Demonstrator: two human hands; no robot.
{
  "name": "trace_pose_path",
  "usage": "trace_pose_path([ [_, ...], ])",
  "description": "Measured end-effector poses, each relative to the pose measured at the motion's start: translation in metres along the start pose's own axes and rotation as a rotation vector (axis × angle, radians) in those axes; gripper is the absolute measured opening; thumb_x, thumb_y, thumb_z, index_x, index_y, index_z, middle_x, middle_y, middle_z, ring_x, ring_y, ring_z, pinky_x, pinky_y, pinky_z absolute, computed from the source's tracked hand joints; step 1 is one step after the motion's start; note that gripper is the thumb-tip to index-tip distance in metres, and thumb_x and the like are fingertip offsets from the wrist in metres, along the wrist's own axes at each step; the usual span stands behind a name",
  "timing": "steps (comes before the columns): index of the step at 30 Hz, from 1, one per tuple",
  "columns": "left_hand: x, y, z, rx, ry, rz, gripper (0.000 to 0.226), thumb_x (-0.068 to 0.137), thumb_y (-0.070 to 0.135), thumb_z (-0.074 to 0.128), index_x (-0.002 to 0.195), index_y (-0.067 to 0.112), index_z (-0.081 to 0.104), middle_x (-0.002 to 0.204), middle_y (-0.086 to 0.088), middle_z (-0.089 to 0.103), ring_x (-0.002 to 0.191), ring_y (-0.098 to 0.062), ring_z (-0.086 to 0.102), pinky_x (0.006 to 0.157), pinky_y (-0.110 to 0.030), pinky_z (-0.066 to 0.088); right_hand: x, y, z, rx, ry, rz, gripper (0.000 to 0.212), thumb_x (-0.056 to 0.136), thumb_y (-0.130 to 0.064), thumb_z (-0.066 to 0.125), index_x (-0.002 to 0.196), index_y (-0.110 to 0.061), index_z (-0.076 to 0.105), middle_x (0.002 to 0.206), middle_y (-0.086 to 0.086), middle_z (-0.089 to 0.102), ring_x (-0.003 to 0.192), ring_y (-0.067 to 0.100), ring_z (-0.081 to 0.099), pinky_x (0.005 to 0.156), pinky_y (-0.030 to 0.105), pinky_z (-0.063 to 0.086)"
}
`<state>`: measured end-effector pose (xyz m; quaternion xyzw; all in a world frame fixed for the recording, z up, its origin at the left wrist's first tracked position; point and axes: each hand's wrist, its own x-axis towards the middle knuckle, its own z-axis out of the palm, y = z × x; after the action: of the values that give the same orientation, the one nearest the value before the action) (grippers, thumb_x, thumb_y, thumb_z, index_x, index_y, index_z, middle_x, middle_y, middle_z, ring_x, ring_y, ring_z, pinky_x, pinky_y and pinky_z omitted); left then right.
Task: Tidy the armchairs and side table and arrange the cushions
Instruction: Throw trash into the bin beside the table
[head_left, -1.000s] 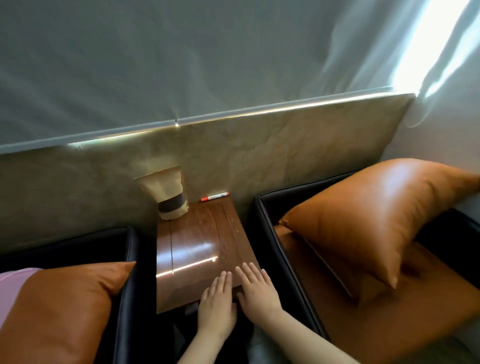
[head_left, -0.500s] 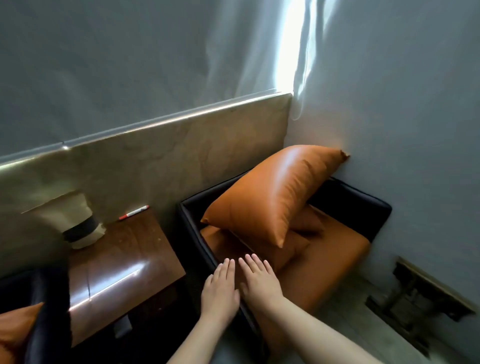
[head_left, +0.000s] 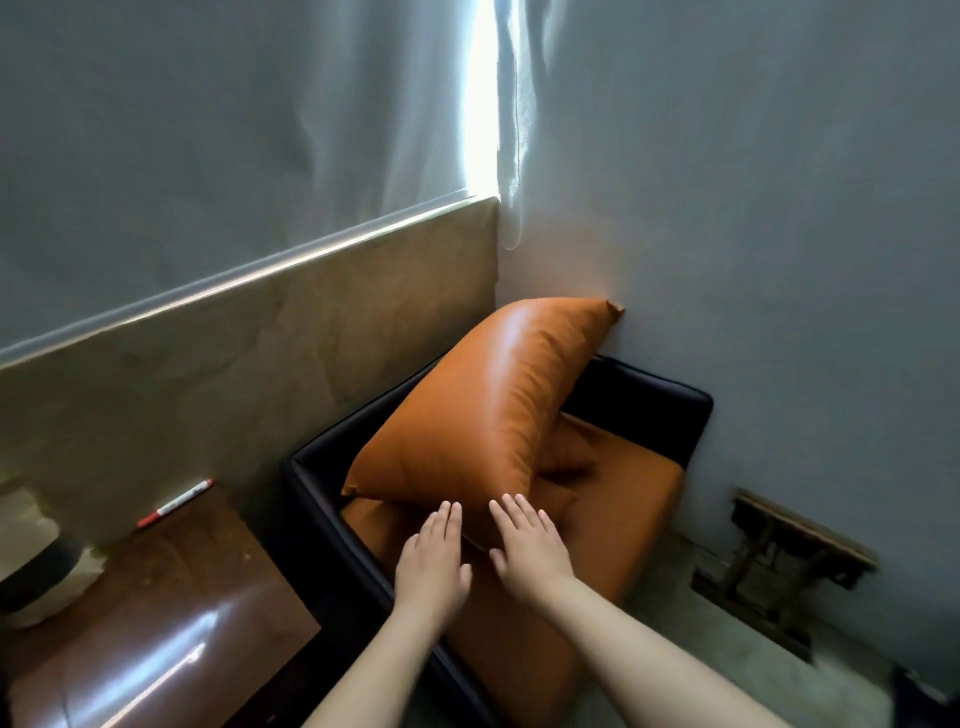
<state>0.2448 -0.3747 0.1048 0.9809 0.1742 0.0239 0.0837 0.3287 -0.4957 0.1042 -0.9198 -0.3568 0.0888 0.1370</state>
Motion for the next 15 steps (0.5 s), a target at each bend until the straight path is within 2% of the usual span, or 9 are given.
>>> trace_pose_path([
  [5, 0.027, 0.019, 0.013, -0.025, -0.042, 0.014, 0.080, 0.094, 0.033, 0.054, 0.154, 0.015, 0.004, 0.161, -0.002, 0.007, 0.148, -0.015, 0.012, 0.117, -0.030, 0.023, 0.013, 0.025, 0.000, 0.010, -0.019, 0.056, 0.063, 0.100, -0.032, 0.042, 0.154, -0.021, 0.012, 0.162, 0.001, 0.007, 0.149, 0.016, 0.001, 0.120, 0.034, 0.004],
  [9, 0.055, 0.035, 0.026, -0.044, -0.072, -0.002, 0.087, 0.092, 0.036, 0.058, 0.153, 0.018, -0.001, 0.162, 0.000, 0.000, 0.148, -0.016, 0.007, 0.118, -0.031, 0.022, 0.034, 0.055, -0.002, 0.037, -0.058, 0.103, 0.064, 0.100, -0.033, 0.043, 0.154, -0.020, 0.011, 0.162, 0.000, 0.007, 0.149, 0.016, 0.001, 0.120, 0.034, 0.005],
  [15, 0.103, 0.057, 0.042, -0.095, -0.133, -0.263, 0.113, 0.084, 0.057, 0.060, 0.148, 0.012, -0.021, 0.159, -0.007, -0.021, 0.148, -0.023, -0.008, 0.120, -0.036, 0.012, 0.081, 0.108, -0.011, 0.037, -0.115, 0.079, 0.067, 0.100, -0.032, 0.044, 0.154, -0.015, 0.009, 0.162, 0.001, 0.006, 0.149, 0.015, 0.001, 0.120, 0.033, 0.006],
])
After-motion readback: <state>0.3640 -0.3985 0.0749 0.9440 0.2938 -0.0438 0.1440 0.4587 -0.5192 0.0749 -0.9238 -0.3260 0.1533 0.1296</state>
